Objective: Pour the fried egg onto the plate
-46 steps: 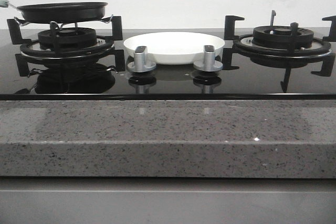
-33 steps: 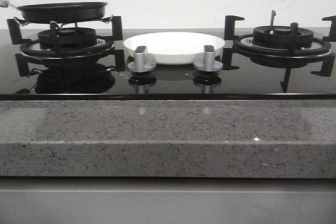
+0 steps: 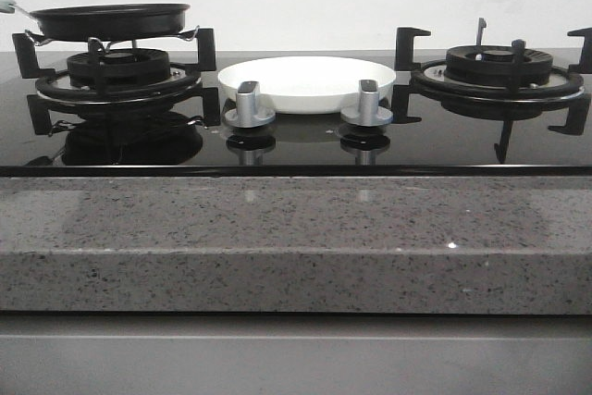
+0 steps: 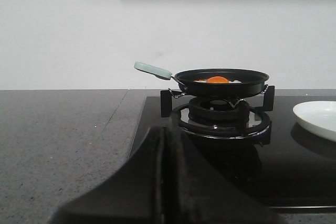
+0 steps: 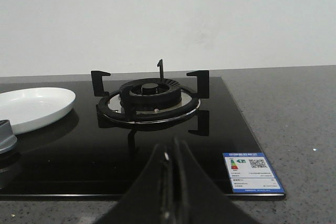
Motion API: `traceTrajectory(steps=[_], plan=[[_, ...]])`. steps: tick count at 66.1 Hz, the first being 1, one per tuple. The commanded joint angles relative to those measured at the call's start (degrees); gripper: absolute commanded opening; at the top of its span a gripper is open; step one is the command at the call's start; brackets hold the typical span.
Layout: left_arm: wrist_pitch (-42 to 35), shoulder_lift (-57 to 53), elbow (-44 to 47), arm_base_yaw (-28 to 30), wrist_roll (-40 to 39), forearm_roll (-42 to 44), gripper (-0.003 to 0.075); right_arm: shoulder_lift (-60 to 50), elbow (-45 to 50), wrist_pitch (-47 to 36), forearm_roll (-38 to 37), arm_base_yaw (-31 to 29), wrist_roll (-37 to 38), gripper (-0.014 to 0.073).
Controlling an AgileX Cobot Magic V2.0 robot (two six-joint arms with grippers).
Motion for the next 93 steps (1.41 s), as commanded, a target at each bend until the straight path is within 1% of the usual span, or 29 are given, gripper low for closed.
traceTrajectory(steps=[1,23,32,36,41,49,56,68,75,78,84,89,93], plan=[[-4.61,-0.81,0.21,0.31,-0.5,-0.38,-0.002,-1.04,-0.48,-4.94,-0.84,-0.26,-0.26,-0.0068],[-4.81,-0.81,0.21,0.31,-0.5,-0.38,-0.002,-1.04,-0.48,-4.94,-0.84,-0.26,-0.26,-0.0068],[-5.31,-0.81,-0.2,0.31,-0.5,-0.38,-0.002,-1.04,-0.71,-7.5,-0.84,-0.26,-0.26,-0.0068],[-5.76,-0.81,-1.29,0.31,-0.5,-0.61,-0.002,-1.04,-1.96,-6.32,-0.84,-0.24,-0.26,-0.0068],[-5.4,-0.71,-4.24,0.31,-0.5,-2.36,-0.002,-1.04,-4.96,-3.07,-0.9,-0.24,-0.26,-0.0068],[-0.91,-0.01,-11.46,0.31,-0.5,-2.79,-0.002,0.02,-12.5,3.93,-0.9,-0.19,-0.26,-0.0068],[5.38,2.57,-19.0,0.31,-0.5,-2.68,-0.002,3.4,-20.46,10.8,-0.9,-0.19,-0.26,-0.0068],[19.07,11.77,-33.3,0.31,-0.5,-2.68,-0.002,13.58,-34.63,23.6,-0.9,-0.19,-0.26,-0.0068],[26.64,17.11,-39.11,0.31,-0.5,-2.68,-0.002,19.18,-40.69,30.64,-0.9,-0.19,-0.26,-0.0068],[29.88,19.08,-41.08,0.31,-0.5,-2.68,-0.002,21.7,-42.47,33.46,-0.9,-0.19,-0.26,-0.0068],[33.54,22.73,-43.71,0.31,-0.5,-2.77,-0.002,26.04,-44.56,36.83,-0.9,-0.19,-0.48,-0.0068],[34.03,25.04,-43.9,0.31,-0.5,-2.77,-0.002,29.93,-44.68,39.41,-0.9,-0.19,-1.08,-0.0068],[34.2,26.02,-43.52,0.31,-0.5,-2.92,-0.002,31.91,-44.68,41.29,-0.9,-0.19,-3.35,-0.0068]])
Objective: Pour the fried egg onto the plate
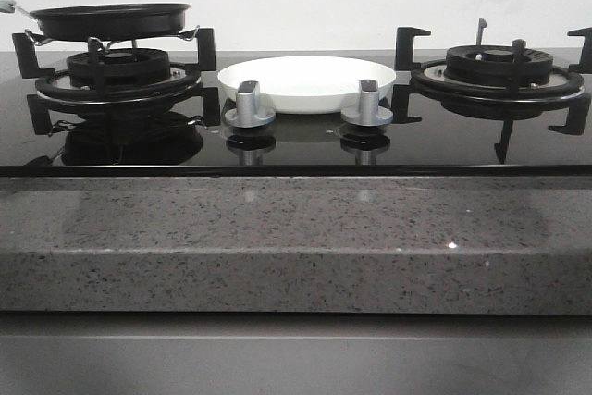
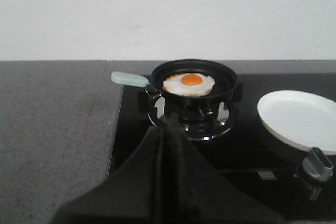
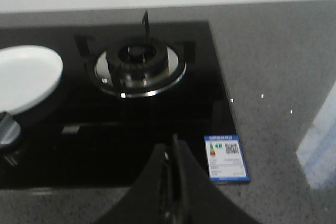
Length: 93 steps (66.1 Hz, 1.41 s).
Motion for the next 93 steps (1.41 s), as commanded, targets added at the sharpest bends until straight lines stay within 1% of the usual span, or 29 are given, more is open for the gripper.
traceTrajectory(steps=[1,7,16,29,34,37,42,44,45,48,49,52,54,58,61,69,84,87,93], plan=[[-3.07,2.03,-1.55,0.31,-0.5,-0.69,-0.002,3.78,-1.89,-0.45,-0.9,-0.19,-3.28,-0.0068],[-3.18,3.44,-1.02,0.31,-0.5,-0.8,-0.002,6.17,-1.89,1.7,-0.9,-0.19,-6.0,-0.0068],[-3.09,4.79,-0.75,0.31,-0.5,-0.8,-0.002,9.2,-1.89,2.67,-0.9,-0.19,-6.0,-0.0068],[-2.95,5.08,-0.75,0.31,-0.5,-0.8,-0.0019,9.9,-1.89,2.41,-0.9,-0.19,-6.0,-0.0067],[-2.95,5.08,-0.75,0.31,-0.5,-0.8,0.0002,9.9,-1.89,2.37,-0.9,-0.19,-6.05,-0.0062],[-2.95,5.08,-0.75,0.31,-0.5,-0.8,0.0048,9.9,-1.89,2.37,-0.9,-0.19,-6.05,-0.004],[-3.05,5.08,-0.75,0.31,-0.5,-0.8,0.0163,9.9,-1.89,2.37,-0.9,-0.19,-6.05,0.0034],[-3.05,5.08,-0.75,0.31,-0.5,-0.8,0.0216,9.9,-1.89,2.24,-0.9,-0.19,-6.05,0.0088],[-3.17,5.08,-0.75,0.31,-0.5,-0.8,0.0257,9.9,-1.89,2.18,-0.9,-0.19,-6.05,0.0112],[-3.18,5.08,-0.75,0.31,-0.5,-0.8,0.0331,9.9,-1.89,1.95,-0.9,-0.19,-6.05,0.0189],[-3.18,5.08,-0.75,0.31,-0.5,-0.8,0.0353,9.9,-1.89,1.79,-0.9,-0.19,-6.05,0.0229],[-3.42,5.08,-0.75,0.31,-0.5,-0.8,0.0408,9.9,-1.89,1.45,-0.9,-0.19,-6.05,0.0321],[-3.4,5.08,-0.75,0.31,-0.5,-0.8,0.0424,9.9,-1.89,1.03,-0.9,-0.19,-6.05,0.0366],[-3.3,5.08,-0.75,0.31,-0.5,-0.8,0.0425,9.9,-1.89,0.18,-0.7,-0.19,-6.05,0.0441],[-3.3,5.08,-0.75,0.31,-0.5,-0.8,0.0417,9.9,-1.89,-0.34,0.36,-0.19,-6.0,0.0468],[-3.3,5.08,-0.75,0.31,-0.5,-0.8,0.0397,10.99,-2.63,-1.51,7.62,0.43,-6.63,0.0466],[-3.3,5.08,-0.75,0.31,-0.5,-0.8,0.0353,19.68,-8.8,1.69,21.41,6.15,-18.41,0.0466],[-3.3,5.08,-0.75,0.31,-0.5,-0.8,0.0344,22.31,-10.7,1.74,24.21,7.72,-19.79,0.0466],[-3.3,5.08,-0.75,0.31,-0.5,-0.8,0.033,26.87,-14.07,1.74,26.94,9.99,-21.0,0.0466]])
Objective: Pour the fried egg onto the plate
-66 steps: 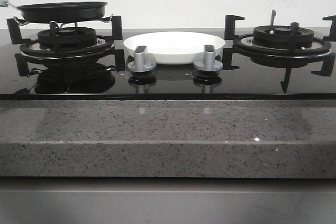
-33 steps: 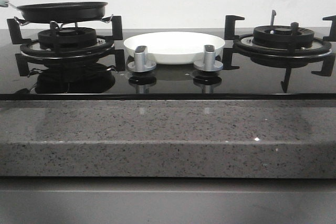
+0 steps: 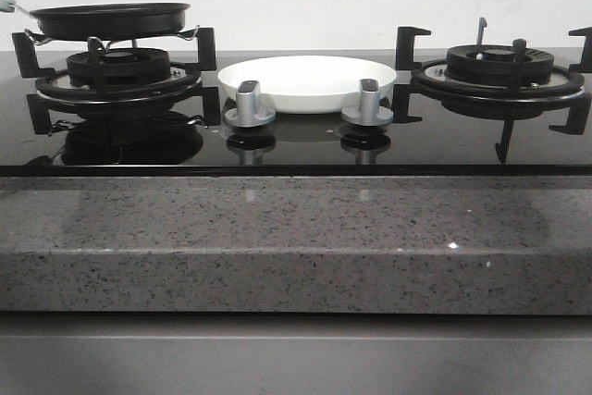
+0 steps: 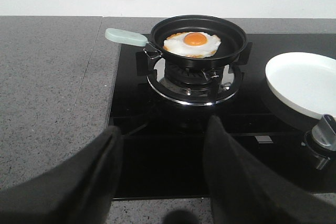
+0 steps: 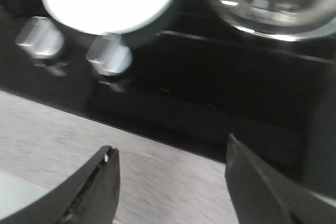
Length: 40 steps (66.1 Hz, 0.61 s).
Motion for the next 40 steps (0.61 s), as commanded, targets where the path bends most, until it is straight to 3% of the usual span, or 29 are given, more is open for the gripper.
traceTrajectory(steps=[1,40], plan=[[-4.63,0.68,-1.5,0.31,-0.5,-0.65,0.0328,3.78,-4.86,-3.04,4.36,1.86,-2.38,0.0466],[-4.63,0.68,-1.5,0.31,-0.5,-0.65,0.0312,31.63,-30.14,0.96,4.12,4.03,-2.38,0.0466]])
